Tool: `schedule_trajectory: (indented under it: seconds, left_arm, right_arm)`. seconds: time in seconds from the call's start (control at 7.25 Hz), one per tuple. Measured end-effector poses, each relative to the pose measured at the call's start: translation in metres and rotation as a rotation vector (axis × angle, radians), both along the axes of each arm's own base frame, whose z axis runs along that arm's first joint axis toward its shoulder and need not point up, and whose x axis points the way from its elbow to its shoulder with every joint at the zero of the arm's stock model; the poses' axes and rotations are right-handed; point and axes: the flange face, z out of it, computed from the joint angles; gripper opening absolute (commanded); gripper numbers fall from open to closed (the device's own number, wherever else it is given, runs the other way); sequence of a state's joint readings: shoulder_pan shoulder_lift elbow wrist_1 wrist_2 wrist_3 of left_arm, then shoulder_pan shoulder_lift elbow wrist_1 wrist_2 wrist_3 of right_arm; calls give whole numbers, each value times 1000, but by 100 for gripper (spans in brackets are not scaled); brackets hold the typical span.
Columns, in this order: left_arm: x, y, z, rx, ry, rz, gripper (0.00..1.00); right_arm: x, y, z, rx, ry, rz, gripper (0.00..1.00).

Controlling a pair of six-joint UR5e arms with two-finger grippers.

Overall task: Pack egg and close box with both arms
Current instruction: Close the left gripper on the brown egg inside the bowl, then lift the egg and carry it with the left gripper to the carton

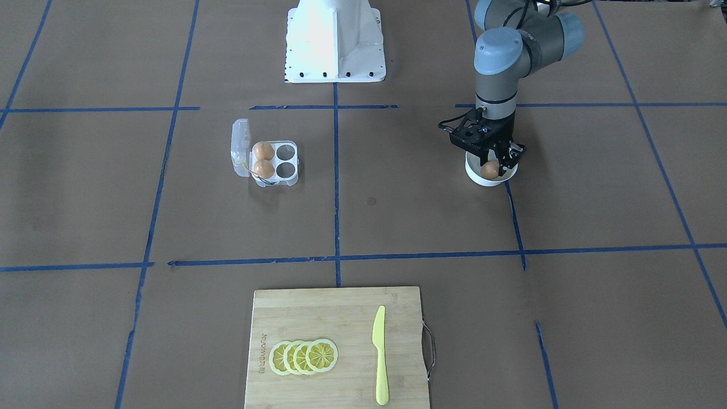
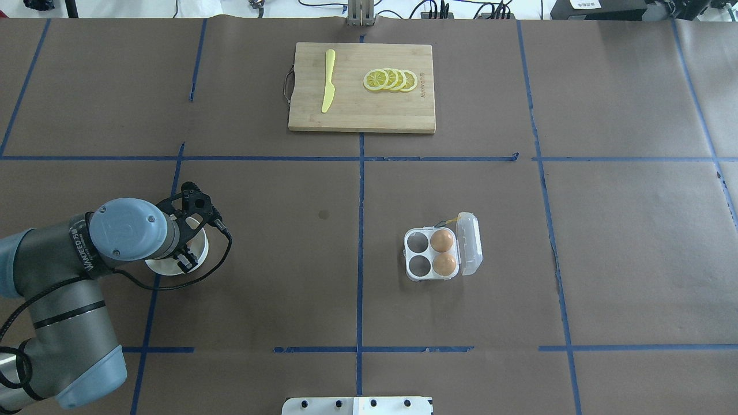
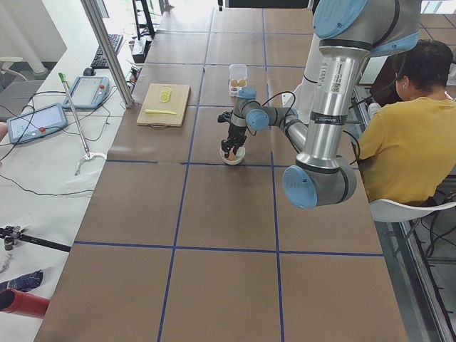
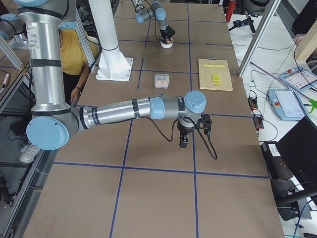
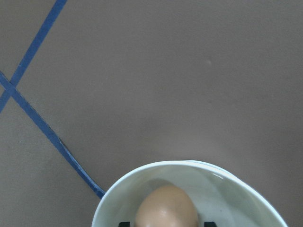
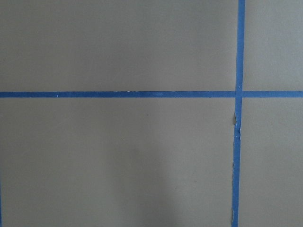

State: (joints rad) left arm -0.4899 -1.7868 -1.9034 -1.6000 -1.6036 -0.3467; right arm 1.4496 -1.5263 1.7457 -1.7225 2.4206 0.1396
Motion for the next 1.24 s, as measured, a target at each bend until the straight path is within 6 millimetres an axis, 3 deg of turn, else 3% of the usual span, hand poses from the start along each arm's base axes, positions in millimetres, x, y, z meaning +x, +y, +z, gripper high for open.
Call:
schedule_trajectory:
  seconds: [0.41, 0.69, 0.97, 1.24]
  left_arm:
    - [-8, -7, -12, 5, 23, -16, 0]
    - [-31, -21, -26, 17, 45, -57, 0]
    - [-49, -25, -61, 15, 86, -78, 0]
    - [-38, -31, -106, -21, 165, -102, 0]
  right_arm:
    - [0, 0, -1, 2, 0, 0, 100]
    - [0, -1, -3, 6, -1, 1, 100]
    - [0, -1, -8, 14, -3, 3, 100]
    - [0, -1, -13, 21, -5, 4, 100]
